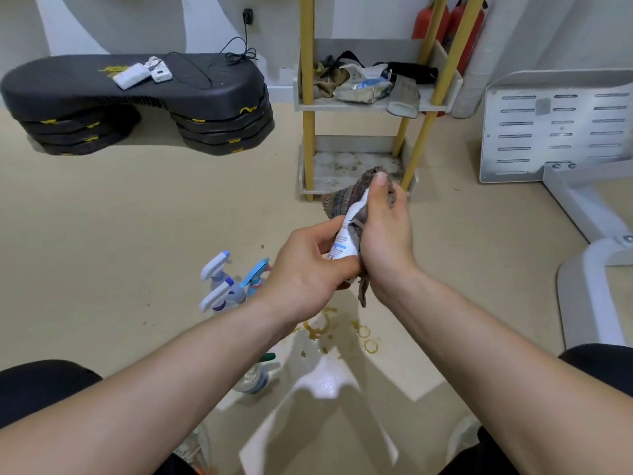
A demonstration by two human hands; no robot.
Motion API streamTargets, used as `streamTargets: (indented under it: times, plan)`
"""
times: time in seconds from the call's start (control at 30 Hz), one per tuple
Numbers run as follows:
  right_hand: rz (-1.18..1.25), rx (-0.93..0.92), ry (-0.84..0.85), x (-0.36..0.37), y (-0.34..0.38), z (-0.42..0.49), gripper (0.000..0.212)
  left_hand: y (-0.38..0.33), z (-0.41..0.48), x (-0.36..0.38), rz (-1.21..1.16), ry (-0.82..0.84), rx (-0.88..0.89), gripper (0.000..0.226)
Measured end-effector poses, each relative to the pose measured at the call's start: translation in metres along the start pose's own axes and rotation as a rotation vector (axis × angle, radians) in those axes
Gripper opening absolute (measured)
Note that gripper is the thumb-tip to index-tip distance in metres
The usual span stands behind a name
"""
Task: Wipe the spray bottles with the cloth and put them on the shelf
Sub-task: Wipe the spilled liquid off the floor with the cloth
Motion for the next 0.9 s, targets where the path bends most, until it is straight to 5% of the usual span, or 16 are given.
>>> streamTargets:
  times: [0.23, 0.33, 0.53, 0.63, 0.9]
  plan:
    - [-0.089, -0.1, 0.286, 0.004, -0.013, -0.01, 0.052, -0.001, 0.002, -0.014, -0.107, 0.007, -0.054, 0.047]
    - [0.056, -0.016, 0.25, -0.001, -0.001, -0.005, 0.04, 0.001, 0.004, -0.014, -0.193, 0.081, -0.154, 0.037]
    - [0.207, 0.148, 0.157, -0.011, 0.001, 0.002, 0.05, 0.003, 0.001, -0.005, -0.216, 0.179, -0.217, 0.037]
    - [0.215, 0.134, 0.15, -0.01, 0.001, 0.002, 0.05, 0.005, 0.004, -0.01, -0.169, 0.1, -0.285, 0.02]
    - [0.057, 0.151, 0.274, 0.0, 0.005, -0.003, 0.049, 0.002, 0.012, -0.023, -0.224, 0.01, -0.286, 0.018]
Point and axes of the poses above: each hand's wrist, its own z-axis towards the middle knuckle, its own x-axis out of the palm, y = z × x, the point moved 5 cm from there along z, towards the middle knuckle, and after that the axes turned 1 degree about y, right-handed, at the moved point
